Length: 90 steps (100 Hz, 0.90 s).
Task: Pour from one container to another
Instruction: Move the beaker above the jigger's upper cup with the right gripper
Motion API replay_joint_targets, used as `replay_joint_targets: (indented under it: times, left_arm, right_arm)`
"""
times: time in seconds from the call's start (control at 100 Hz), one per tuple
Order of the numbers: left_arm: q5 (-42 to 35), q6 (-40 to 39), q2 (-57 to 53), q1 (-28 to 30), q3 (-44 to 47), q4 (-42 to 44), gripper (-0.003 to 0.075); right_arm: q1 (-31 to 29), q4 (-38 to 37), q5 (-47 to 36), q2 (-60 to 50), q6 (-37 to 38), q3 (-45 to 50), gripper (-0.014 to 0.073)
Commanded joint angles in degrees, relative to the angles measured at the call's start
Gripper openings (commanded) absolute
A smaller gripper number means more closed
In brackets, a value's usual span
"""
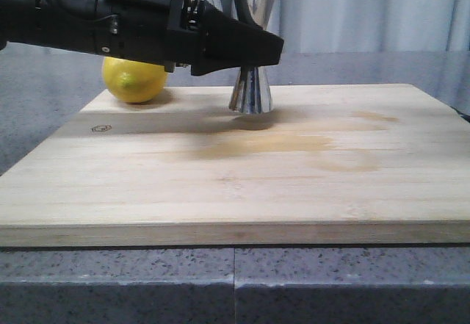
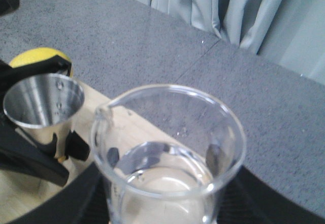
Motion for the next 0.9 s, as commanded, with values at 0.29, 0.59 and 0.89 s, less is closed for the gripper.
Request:
replay_joint_targets:
  times: [0.29,0.59,0.89]
  left_arm:
    - [4.33,-5.19,-2.53,-0.46,-4.62,-2.51,0.0133]
    - [4.22,-5.19,-2.53,-0.46,-4.62,-2.61,0.0134]
    - [4.22,-5.19,-2.53,-0.46,-4.62,-2.61,0.0134]
  right_arm:
    - [-0.32,-7.3,3.32,4.7,-0.59,-11.5,0.028]
    - [0.14,-9.09,5.82,8.41,-2.56,-15.62,0.028]
    - [3.32,-12.77,6.92,9.48,-4.56,-16.83,0.028]
